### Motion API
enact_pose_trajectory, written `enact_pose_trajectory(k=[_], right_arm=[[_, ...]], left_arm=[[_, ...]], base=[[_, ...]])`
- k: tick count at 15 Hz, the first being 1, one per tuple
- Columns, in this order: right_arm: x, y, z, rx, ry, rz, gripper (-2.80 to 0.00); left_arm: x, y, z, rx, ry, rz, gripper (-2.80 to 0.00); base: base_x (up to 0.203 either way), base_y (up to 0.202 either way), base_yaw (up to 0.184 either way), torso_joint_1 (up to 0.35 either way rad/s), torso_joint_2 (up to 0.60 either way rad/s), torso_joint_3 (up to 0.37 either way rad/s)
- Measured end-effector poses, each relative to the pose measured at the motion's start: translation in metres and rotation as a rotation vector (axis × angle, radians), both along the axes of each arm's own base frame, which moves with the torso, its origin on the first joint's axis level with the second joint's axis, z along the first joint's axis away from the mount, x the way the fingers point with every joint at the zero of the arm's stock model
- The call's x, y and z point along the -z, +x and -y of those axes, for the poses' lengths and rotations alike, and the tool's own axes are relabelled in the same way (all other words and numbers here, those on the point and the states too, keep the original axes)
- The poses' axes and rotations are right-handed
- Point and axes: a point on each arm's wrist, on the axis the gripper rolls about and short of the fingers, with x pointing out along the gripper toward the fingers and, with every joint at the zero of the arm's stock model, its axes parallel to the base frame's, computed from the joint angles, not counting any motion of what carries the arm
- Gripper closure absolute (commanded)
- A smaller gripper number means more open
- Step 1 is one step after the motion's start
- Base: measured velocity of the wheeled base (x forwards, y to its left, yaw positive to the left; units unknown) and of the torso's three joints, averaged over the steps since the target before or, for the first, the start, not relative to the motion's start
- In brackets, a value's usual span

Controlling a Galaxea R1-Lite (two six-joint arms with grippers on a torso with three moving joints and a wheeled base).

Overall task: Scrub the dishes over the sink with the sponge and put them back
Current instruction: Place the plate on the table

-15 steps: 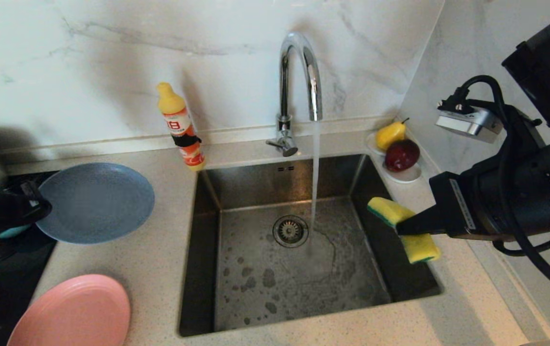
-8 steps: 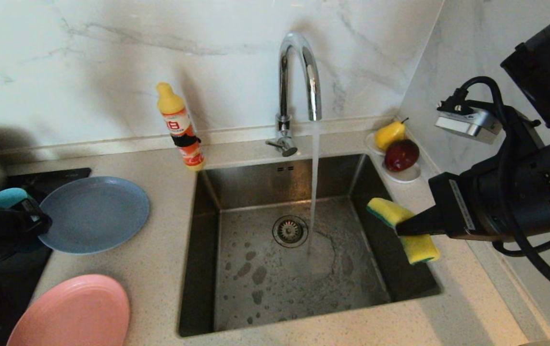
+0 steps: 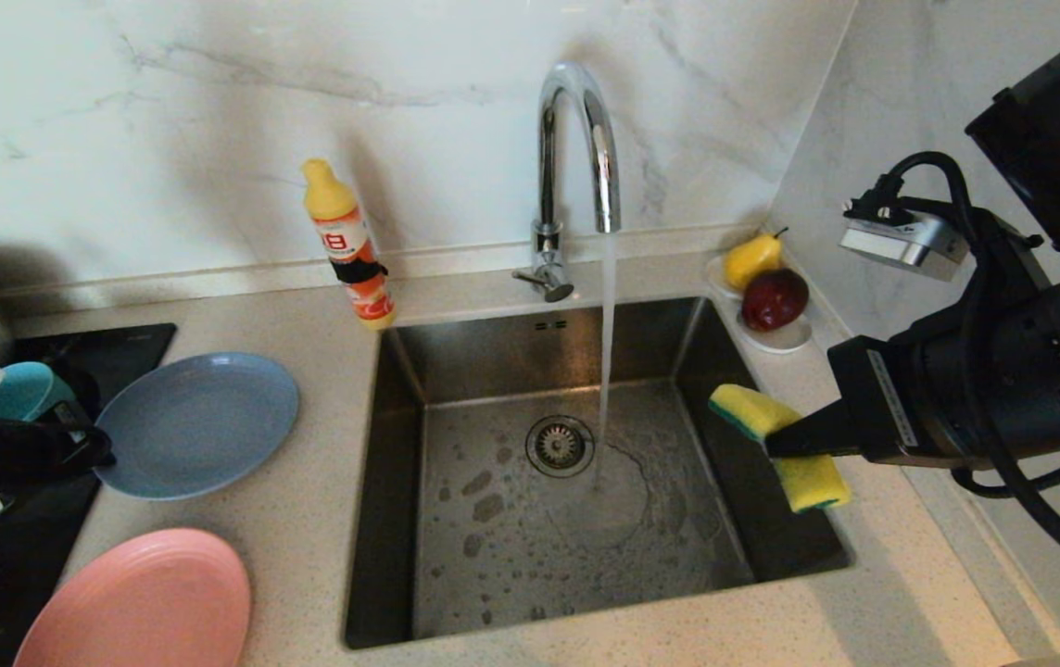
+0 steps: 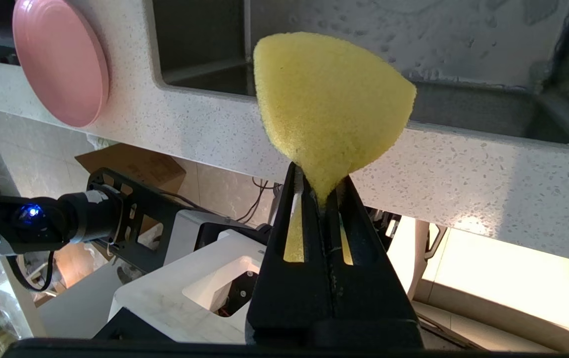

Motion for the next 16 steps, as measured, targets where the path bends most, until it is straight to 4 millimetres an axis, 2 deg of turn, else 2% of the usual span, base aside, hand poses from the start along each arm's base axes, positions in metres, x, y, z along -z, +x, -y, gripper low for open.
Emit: enact_pose_trajectory(k=[4, 8, 9, 11, 16], right_arm=[[0.001, 0.000, 0.000, -0.001, -0.003, -0.004, 0.00], [0.001, -0.001, 0.000, -0.001, -0.003, -0.003, 0.00], [0.000, -0.001, 0.001, 0.000, -0.002, -0.001, 0.00], [-0.001, -0.001, 0.003, 0.008, 0.000, 0.002, 0.00], [0.001, -0.002, 0.009, 0.025, -0.002, -0.001, 0.00]], left_arm=[[0.000, 0.001, -0.003, -0.024, -0.004, 0.000, -2.80], [-0.022, -0.011, -0.004, -0.043, 0.027, 0.058, -2.80], [-0.031, -0.017, -0.001, -0.041, 0.045, 0.079, 0.00], [-0.045, -0.031, 0.006, -0.011, 0.094, 0.075, 0.00], [-0.050, -0.072, 0.009, 0.124, 0.229, -0.134, 0.00]], base=[[0.000, 0.000, 0.000, 0.000, 0.00, 0.000], [0.000, 0.000, 0.000, 0.000, 0.00, 0.000], [0.000, 0.000, 0.000, 0.000, 0.00, 0.000], [0.000, 0.000, 0.000, 0.000, 0.00, 0.000], [0.000, 0.000, 0.000, 0.000, 0.00, 0.000]])
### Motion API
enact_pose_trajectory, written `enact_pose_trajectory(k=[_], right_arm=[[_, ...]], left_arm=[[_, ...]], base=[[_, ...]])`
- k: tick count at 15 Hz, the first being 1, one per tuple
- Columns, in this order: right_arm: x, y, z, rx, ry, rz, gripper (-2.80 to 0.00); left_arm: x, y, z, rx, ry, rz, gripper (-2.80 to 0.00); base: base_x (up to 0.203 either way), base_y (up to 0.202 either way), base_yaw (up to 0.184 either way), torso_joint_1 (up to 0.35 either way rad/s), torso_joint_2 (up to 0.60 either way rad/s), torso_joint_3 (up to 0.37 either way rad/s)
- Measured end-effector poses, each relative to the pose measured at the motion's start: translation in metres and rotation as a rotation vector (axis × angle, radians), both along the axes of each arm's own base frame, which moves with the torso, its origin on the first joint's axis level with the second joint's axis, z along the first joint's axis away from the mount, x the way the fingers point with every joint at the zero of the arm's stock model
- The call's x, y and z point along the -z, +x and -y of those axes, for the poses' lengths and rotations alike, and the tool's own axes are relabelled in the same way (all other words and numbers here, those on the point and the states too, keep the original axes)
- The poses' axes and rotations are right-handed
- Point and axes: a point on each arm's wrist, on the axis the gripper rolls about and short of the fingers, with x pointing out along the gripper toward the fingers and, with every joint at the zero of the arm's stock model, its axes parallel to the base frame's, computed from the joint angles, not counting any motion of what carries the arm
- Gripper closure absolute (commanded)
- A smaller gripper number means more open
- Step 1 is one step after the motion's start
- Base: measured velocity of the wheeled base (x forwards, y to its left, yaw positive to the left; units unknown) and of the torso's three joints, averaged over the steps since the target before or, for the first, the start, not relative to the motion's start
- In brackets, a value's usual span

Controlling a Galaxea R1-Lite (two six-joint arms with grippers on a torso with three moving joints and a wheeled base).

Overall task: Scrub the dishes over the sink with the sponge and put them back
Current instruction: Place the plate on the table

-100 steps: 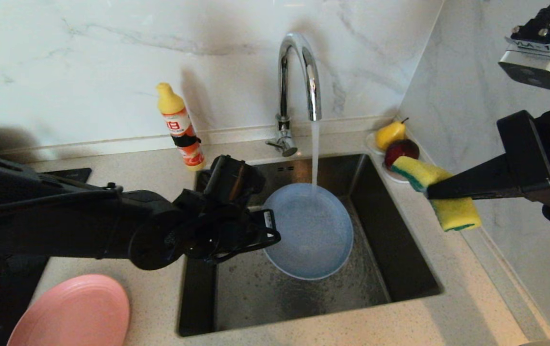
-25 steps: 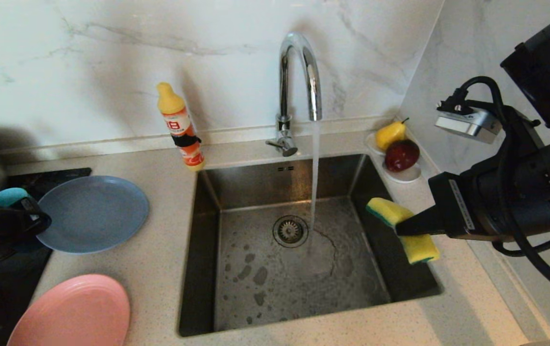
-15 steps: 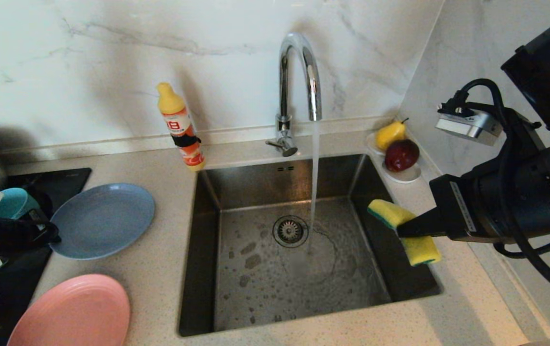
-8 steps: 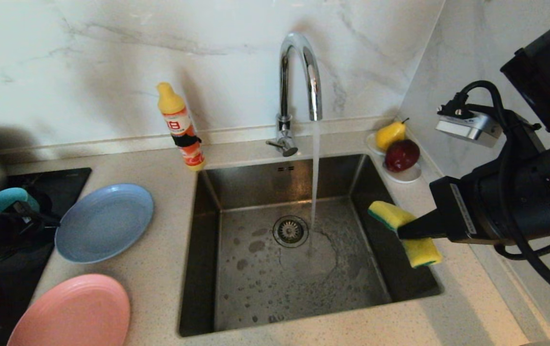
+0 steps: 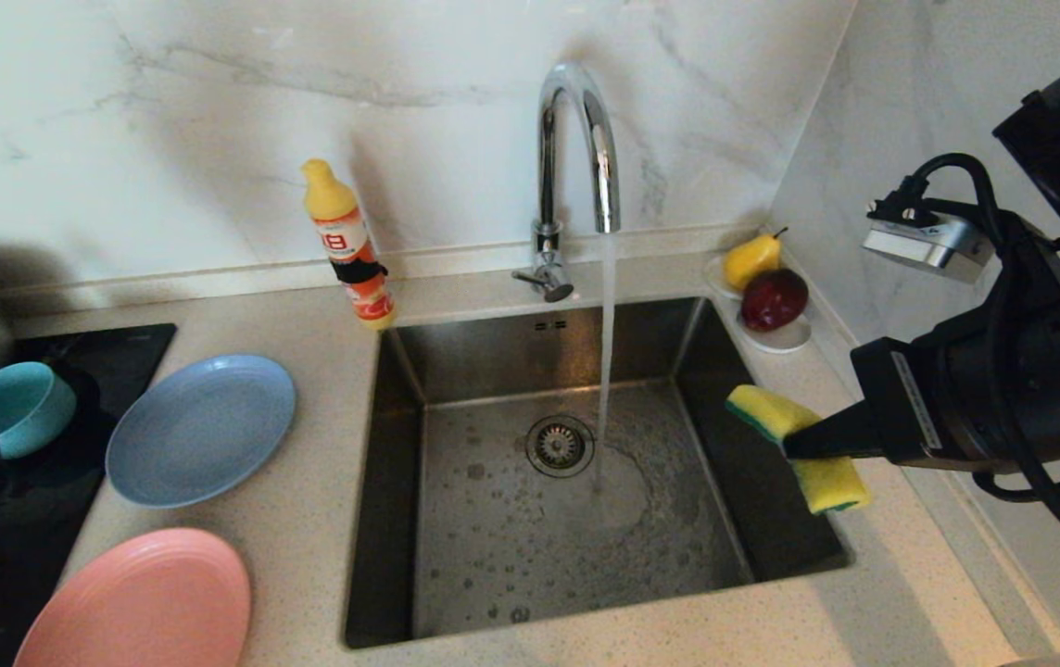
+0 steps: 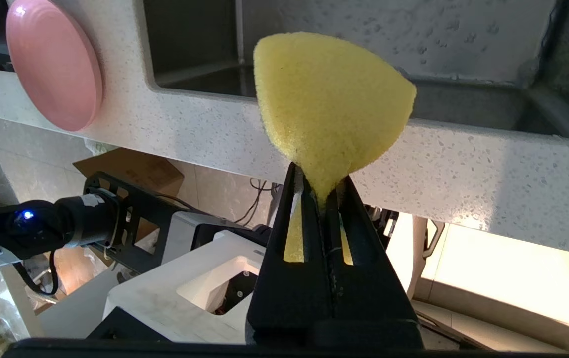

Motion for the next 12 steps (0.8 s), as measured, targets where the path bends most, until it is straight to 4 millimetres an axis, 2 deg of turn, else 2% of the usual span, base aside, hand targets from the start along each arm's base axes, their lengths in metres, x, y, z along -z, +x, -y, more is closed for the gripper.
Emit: enact_pose_trajectory(k=[3, 7, 8, 12], right_arm=[[0.003, 0.001, -0.001, 0.000, -0.009, -0.012, 0.00], [0.007, 0.003, -0.002, 0.000, -0.018, -0.023, 0.00], [0.008, 0.003, -0.003, 0.001, -0.019, -0.024, 0.00], [0.010, 0.006, -0.005, 0.001, -0.026, -0.035, 0.00]], left_arm=[[0.009, -0.018, -0.003, 0.048, 0.084, -0.118, 0.00], [0.037, -0.035, 0.004, 0.159, 0.101, -0.233, 0.00], [0.041, -0.037, 0.005, 0.161, 0.082, -0.239, -2.80], [0.052, -0.037, 0.005, 0.113, -0.012, -0.246, -2.80]], base=[[0.000, 0.000, 0.000, 0.000, 0.00, 0.000], [0.000, 0.000, 0.000, 0.000, 0.00, 0.000], [0.000, 0.000, 0.000, 0.000, 0.00, 0.000], [0.000, 0.000, 0.000, 0.000, 0.00, 0.000]])
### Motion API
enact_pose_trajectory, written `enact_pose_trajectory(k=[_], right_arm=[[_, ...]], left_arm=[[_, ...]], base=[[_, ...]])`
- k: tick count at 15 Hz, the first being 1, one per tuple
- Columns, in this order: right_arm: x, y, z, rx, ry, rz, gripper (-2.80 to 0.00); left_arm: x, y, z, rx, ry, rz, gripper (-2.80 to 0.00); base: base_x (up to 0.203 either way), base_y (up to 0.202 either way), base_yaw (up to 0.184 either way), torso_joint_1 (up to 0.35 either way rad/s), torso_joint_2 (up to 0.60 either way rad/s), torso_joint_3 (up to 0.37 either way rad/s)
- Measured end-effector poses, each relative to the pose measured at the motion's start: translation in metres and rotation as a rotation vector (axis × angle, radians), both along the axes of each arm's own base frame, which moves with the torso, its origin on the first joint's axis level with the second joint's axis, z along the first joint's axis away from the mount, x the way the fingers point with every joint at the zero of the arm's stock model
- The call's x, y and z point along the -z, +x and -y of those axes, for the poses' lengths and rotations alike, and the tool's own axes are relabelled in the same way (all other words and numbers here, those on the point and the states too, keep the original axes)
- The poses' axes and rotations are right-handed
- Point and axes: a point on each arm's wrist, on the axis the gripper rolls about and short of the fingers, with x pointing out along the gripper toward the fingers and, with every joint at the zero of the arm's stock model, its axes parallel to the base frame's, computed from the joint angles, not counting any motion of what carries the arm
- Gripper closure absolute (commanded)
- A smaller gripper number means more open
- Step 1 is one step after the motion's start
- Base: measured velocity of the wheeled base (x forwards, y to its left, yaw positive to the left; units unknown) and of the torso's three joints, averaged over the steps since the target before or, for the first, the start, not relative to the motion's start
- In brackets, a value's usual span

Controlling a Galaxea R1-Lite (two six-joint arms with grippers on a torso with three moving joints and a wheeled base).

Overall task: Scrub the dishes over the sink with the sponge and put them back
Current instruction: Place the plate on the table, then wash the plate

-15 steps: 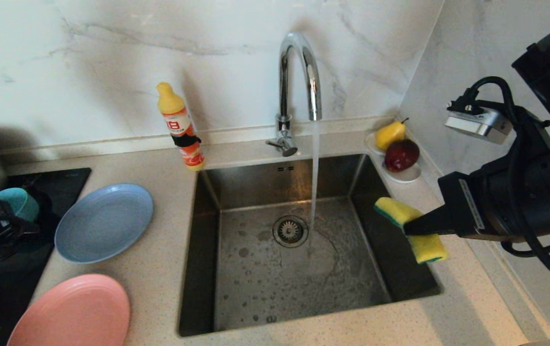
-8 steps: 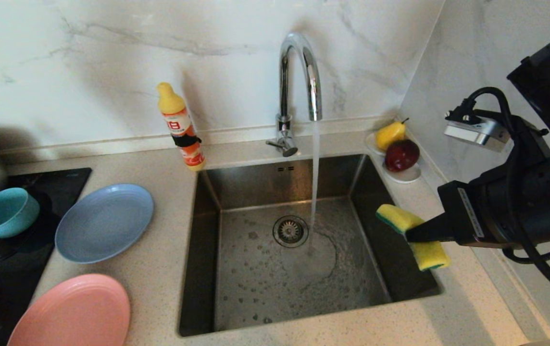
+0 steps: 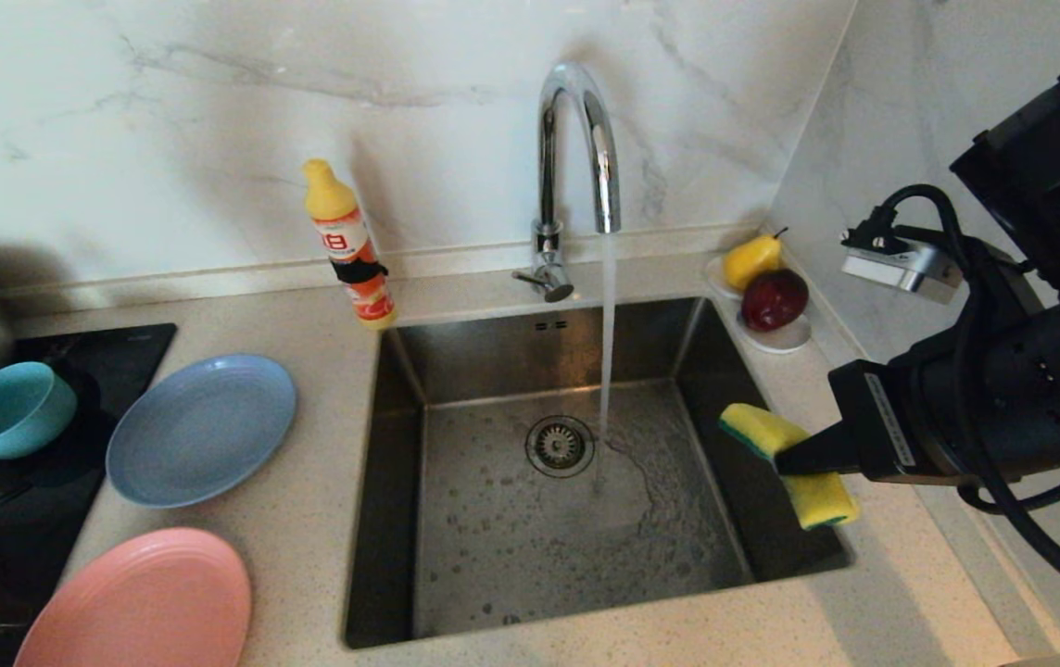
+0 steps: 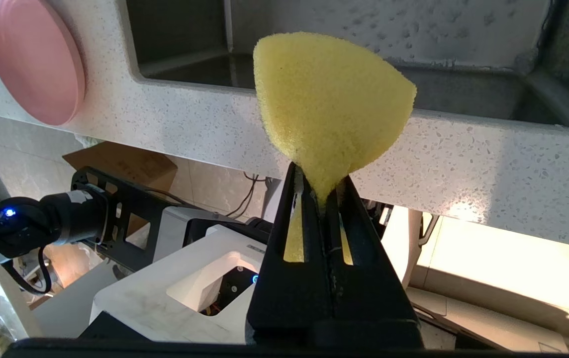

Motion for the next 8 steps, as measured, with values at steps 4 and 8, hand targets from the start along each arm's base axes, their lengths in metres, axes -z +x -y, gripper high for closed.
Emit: enact_pose_trajectory(k=[4, 8], right_arm=[[0.003, 0.002, -0.001, 0.000, -0.006, -0.010, 0.00], [0.002, 0.002, -0.002, 0.000, -0.005, -0.009, 0.00]], left_arm=[[0.014, 0.000, 0.001, 0.005, -0.102, -0.002, -2.80], [0.027, 0.000, 0.004, 0.009, -0.195, 0.004, -2.80]], base=[[0.000, 0.000, 0.000, 0.000, 0.00, 0.000], [0.000, 0.000, 0.000, 0.000, 0.00, 0.000]])
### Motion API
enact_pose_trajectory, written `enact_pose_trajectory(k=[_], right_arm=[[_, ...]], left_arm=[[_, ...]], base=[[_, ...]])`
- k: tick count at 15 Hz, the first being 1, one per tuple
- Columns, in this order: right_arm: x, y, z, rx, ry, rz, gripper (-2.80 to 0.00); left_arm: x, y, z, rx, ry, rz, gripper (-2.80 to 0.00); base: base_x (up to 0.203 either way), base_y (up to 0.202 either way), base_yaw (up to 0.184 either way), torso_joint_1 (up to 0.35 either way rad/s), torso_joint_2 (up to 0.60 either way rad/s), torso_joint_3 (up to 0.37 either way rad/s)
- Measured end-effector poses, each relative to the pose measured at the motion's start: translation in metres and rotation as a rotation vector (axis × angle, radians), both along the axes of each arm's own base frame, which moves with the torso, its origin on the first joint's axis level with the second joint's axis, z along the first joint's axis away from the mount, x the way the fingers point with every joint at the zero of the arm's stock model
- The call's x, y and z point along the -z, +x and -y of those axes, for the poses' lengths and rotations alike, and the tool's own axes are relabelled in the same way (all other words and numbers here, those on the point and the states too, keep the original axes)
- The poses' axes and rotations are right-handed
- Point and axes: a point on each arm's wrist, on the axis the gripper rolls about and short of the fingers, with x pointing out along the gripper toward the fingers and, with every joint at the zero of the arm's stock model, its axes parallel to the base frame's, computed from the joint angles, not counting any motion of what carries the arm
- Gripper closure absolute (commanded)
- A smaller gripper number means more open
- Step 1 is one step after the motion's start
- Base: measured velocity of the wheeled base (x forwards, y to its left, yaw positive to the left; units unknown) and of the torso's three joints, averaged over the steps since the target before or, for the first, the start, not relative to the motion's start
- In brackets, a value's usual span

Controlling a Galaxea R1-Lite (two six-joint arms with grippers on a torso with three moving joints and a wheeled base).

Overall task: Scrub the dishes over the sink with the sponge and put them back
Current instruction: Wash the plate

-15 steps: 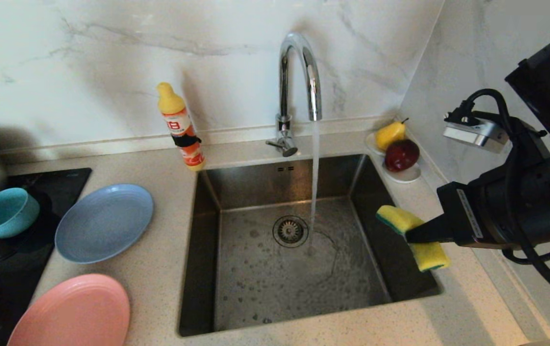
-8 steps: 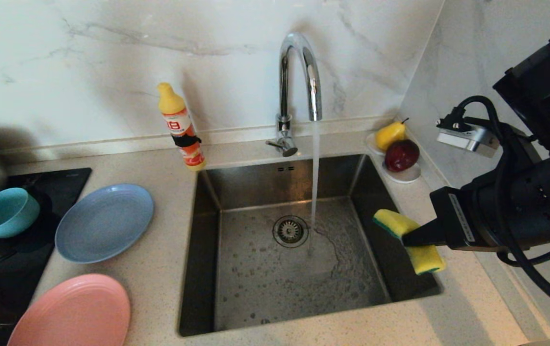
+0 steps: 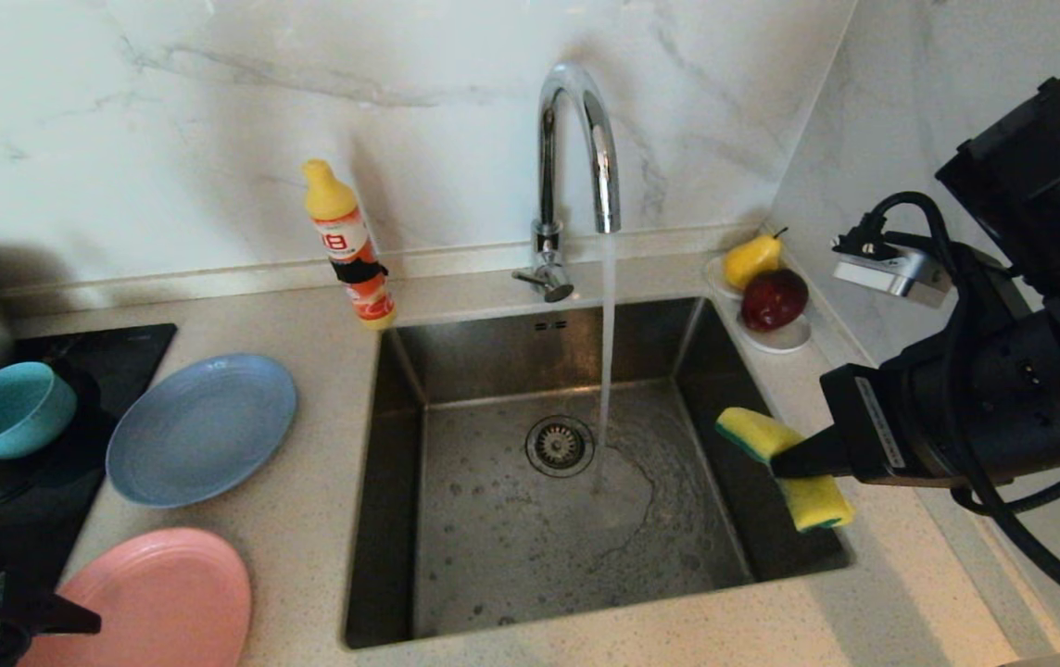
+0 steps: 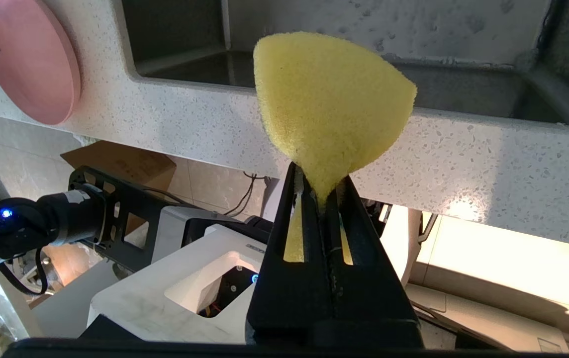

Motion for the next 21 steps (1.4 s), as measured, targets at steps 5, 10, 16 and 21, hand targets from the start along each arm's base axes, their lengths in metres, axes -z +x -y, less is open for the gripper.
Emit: enact_pose_trajectory(k=[5, 10, 16, 21], right_arm=[[0.000, -0.002, 0.002, 0.001, -0.002, -0.002, 0.00], [0.000, -0.002, 0.002, 0.000, 0.001, 0.001, 0.00], [0.000, -0.002, 0.002, 0.000, -0.001, 0.000, 0.00], [0.000, -0.002, 0.002, -0.001, -0.003, 0.000, 0.00]], left_arm=[[0.008, 0.003, -0.018, -0.056, 0.037, 0.033, -2.80], [0.015, 0.000, -0.017, -0.049, -0.006, 0.020, -2.80], [0.026, -0.003, -0.011, -0.020, -0.112, 0.039, -2.80], [0.031, -0.004, -0.009, -0.011, -0.157, 0.048, -2.80]], base=[[0.000, 0.000, 0.000, 0.000, 0.00, 0.000], [0.000, 0.000, 0.000, 0.000, 0.00, 0.000], [0.000, 0.000, 0.000, 0.000, 0.00, 0.000], [0.000, 0.000, 0.000, 0.000, 0.00, 0.000]])
